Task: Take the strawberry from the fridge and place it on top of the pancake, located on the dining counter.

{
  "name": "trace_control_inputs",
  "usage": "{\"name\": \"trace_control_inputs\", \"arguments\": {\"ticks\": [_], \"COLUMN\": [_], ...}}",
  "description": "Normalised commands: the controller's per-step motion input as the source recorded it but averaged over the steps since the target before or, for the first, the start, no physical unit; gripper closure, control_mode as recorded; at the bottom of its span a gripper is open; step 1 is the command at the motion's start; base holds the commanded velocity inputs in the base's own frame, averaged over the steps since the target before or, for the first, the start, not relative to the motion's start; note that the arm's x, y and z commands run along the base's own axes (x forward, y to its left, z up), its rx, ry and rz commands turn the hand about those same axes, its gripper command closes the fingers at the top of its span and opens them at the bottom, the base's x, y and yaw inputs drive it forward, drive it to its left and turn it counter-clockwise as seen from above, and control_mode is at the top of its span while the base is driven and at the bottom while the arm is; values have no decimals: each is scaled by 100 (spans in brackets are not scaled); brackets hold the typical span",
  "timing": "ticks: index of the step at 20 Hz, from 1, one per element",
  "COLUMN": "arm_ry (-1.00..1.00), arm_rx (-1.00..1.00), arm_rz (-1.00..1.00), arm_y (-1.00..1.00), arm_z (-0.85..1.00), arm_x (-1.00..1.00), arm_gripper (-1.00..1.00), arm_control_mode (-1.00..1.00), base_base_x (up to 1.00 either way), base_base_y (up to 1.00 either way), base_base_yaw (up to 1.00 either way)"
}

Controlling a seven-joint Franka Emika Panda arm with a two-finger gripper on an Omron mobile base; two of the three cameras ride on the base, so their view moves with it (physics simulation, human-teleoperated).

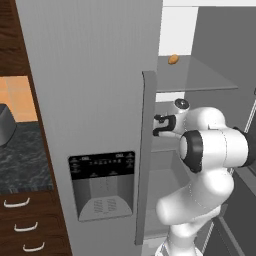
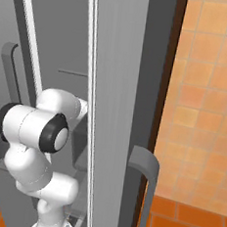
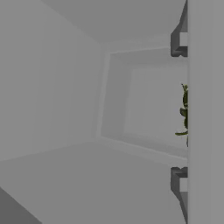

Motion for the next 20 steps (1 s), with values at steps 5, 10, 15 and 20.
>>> {"name": "trace_control_inputs", "arguments": {"ticks": [5,10,15,20], "arm_ry": [0,0,-4,-11], "arm_rx": [0,0,3,4], "arm_rz": [0,0,0,0], "arm_y": [0,-1,-6,0], "arm_z": [-25,-31,4,88], "arm_x": [-7,-30,-59,-84], "arm_gripper": [-100,100,100,100], "arm_control_mode": [-100,-100,-100,-100], "base_base_x": [0,0,0,0], "base_base_y": [0,0,0,0], "base_base_yaw": [0,0,0,0]}}
